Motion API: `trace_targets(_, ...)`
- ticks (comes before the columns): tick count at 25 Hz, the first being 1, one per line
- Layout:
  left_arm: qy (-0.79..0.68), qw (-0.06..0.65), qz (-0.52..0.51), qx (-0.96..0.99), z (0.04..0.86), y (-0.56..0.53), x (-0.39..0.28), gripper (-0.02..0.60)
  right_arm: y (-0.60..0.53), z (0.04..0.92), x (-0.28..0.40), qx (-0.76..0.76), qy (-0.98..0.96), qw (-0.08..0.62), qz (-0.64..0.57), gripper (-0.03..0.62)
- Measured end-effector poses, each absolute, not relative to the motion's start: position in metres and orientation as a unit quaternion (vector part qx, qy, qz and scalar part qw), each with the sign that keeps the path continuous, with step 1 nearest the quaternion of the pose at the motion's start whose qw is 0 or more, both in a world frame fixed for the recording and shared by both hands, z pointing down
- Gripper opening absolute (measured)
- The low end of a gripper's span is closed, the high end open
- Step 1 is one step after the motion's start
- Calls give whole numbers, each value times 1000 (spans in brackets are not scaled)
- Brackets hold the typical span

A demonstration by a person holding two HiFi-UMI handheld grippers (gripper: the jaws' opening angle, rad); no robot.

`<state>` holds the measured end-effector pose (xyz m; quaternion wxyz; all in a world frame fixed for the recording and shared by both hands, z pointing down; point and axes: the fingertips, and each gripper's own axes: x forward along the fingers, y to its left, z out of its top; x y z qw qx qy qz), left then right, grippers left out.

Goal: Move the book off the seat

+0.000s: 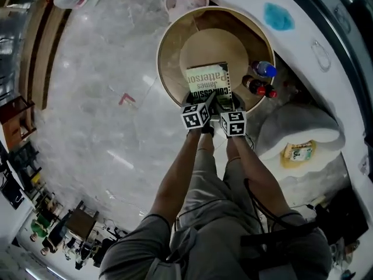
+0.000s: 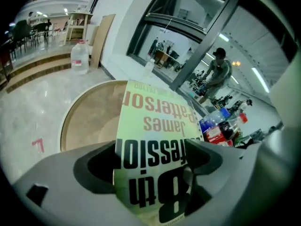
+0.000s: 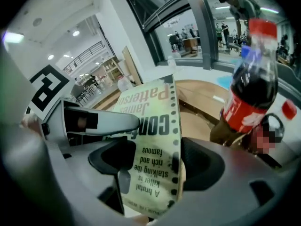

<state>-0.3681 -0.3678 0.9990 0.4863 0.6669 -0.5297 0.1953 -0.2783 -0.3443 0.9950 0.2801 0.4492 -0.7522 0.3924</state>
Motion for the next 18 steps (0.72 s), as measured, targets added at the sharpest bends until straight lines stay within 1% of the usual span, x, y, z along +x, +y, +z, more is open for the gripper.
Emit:
trace_targets(4, -525, 518, 221, 638, 1051, -359, -361, 468, -333, 1046, -271, 456, -725, 298, 421, 351)
trace_targets(7, -525, 556, 235, 600, 1081, -349, -363, 468, -329, 1069, -271, 453, -721, 308, 424, 351)
trace_targets(8, -529, 557, 240, 594, 1086, -349, -363, 468, -329, 1076, -271, 454, -720, 307, 425, 351)
trace_targets(13, -559, 512, 222, 613, 1087, -354, -365, 466, -333, 1080, -271, 469, -733, 276, 408, 354)
trace_targets(18, -580, 482, 226, 616, 1081, -353, -378, 468, -338, 1073, -264, 476, -736, 285, 389, 354)
